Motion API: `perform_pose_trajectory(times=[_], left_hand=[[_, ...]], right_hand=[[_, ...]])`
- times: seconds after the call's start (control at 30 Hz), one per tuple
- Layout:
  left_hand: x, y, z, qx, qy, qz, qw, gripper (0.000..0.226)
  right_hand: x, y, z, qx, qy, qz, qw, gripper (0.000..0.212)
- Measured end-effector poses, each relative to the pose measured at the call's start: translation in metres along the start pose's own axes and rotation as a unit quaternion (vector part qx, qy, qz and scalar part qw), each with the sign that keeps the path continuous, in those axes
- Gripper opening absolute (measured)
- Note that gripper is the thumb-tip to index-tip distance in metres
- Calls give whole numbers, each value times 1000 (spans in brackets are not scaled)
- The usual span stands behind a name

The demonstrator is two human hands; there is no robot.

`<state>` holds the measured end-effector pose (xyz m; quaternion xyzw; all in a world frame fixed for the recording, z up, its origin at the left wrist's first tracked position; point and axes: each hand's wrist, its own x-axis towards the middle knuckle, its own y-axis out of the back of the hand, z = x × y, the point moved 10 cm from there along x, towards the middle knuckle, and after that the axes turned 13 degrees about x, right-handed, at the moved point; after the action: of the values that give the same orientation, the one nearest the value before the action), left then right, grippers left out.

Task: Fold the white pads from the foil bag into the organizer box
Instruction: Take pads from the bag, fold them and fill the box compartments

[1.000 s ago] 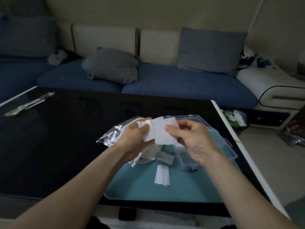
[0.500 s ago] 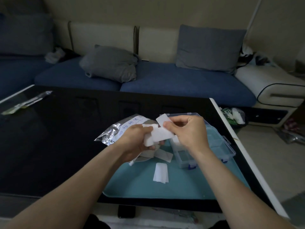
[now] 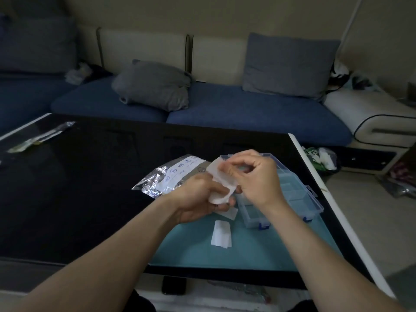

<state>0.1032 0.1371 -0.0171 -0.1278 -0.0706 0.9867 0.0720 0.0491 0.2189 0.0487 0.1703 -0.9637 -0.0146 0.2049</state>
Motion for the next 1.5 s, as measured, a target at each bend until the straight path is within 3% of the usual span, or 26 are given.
perform_pose_trajectory(times=[0.13,0.2,0.3,0.37,0.43,0.5,0.6,0.73,0.87,0.97,1.03,1.17,1.23,1.3,1.37,1.43,1.5], left_hand=[[4,33,3,19,-49,192,980,33],[4,31,7,-37,-69,198,977,29],[5,12,11,-128,-57,119,983,28],[5,12,6,-118,-34,139,983,25],[1,28,1,21,-18,228,973,21],[-4,36,9,194,-44,277,940,22],[-11,34,17,314,-78,274,906,19],[-16,43,24,435,-71,293,848,16],[-15,50,13,541,-16,249,803,20],[-20,54,6,593,18,223,774,25],[-22,55,-5,613,48,197,764,22],[-26,50,-19,630,57,164,757,22],[-27,46,-22,626,55,153,763,24],[-28,42,-25,598,49,140,788,24],[-31,41,-27,546,49,138,825,22],[-34,44,-23,512,46,158,843,21],[-37,47,-13,495,30,191,847,20]], right_hand=[[-8,23,21,29,-73,130,988,24],[-13,17,27,14,-95,131,987,25],[-17,6,28,-68,-92,120,986,25],[-16,-1,26,-136,-85,102,982,26],[-16,-11,25,-200,-99,48,974,19],[-15,-13,23,-197,-108,9,974,3],[-16,-12,34,-147,-152,-27,977,29],[-31,-32,66,-144,-259,-100,950,26],[-50,-57,75,-309,-269,-244,879,37],[-65,-60,93,-405,-281,-298,817,43],[-73,-63,99,-444,-247,-318,800,50],[-74,-55,91,-443,-181,-269,836,42],[-75,-48,87,-430,-166,-242,854,48],[-77,-42,84,-419,-173,-223,863,54],[-78,-32,84,-400,-204,-200,871,47],[-73,-16,74,-341,-223,-155,900,31],[-59,5,58,-198,-229,-59,951,40]])
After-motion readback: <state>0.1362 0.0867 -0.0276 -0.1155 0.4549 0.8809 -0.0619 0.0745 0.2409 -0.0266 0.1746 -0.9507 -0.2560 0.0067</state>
